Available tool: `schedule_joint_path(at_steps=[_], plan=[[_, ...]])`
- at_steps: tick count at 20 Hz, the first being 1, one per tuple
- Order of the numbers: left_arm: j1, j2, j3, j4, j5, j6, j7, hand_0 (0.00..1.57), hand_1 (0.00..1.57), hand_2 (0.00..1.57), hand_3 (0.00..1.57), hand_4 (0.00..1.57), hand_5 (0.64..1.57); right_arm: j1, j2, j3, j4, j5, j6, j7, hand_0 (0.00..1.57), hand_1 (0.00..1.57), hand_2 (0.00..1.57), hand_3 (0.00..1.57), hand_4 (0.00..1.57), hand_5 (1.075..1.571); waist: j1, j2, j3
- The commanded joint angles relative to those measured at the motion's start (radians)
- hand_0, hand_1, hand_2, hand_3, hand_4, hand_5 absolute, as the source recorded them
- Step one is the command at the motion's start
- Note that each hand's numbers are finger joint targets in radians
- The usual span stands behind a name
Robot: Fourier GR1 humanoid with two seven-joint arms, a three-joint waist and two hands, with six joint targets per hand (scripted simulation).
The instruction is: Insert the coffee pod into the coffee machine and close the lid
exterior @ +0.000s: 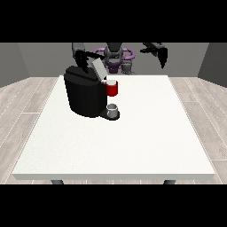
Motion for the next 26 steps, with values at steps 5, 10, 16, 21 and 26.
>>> schedule_joint_path(at_steps=[5, 10, 16, 21, 26], plan=[[0.003, 0.033, 0.013, -0.013, 0.024, 0.036, -0.001, 0.00, 0.00, 0.00, 0.00, 0.00, 1.571, -0.067, 0.013, 0.010, 0.050, 0.012, 0.019, 0.030, 0.00, 0.00, 0.00, 0.00, 0.00, 1.571, -0.043, 0.022, 0.0014], [-0.060, 0.074, 0.027, 0.016, 0.024, 0.026, -0.022, 0.00, 0.00, 0.00, 0.00, 0.00, 1.571, -0.141, 0.063, 0.034, 0.077, 0.051, -0.038, 0.007, 0.00, 0.00, 0.00, 0.00, 0.00, 1.571, -0.021, 0.094, 0.0014], [-0.023, 0.036, -0.026, -0.032, 0.033, 0.026, 0.017, 0.00, 0.00, 0.00, 0.00, 0.00, 1.571, -0.163, 0.024, 0.009, 0.128, 0.055, -0.007, -0.027, 0.00, 0.00, 0.00, 0.00, 0.00, 1.571, 0.005, 0.090, 0.0016], [-0.005, 0.076, 0.015, -0.015, 0.051, 0.037, -0.011, 0.00, 0.00, 0.00, 0.00, 0.00, 1.571, -0.166, 0.033, 0.023, 0.139, 0.079, -0.006, -0.053, 0.00, 0.00, 0.00, 0.00, 0.18, 1.571, -0.009, 0.074, 0.0015], [-0.017, 0.068, 0.002, 0.029, 0.027, 0.065, -0.027, 0.00, 0.00, 0.00, 0.00, 0.19, 1.571, -0.244, 0.065, 0.063, 0.125, 0.110, -0.017, 0.015, 0.00, 0.00, 0.00, 0.00, 0.00, 1.571, -0.015, 0.072, 0.0014]])
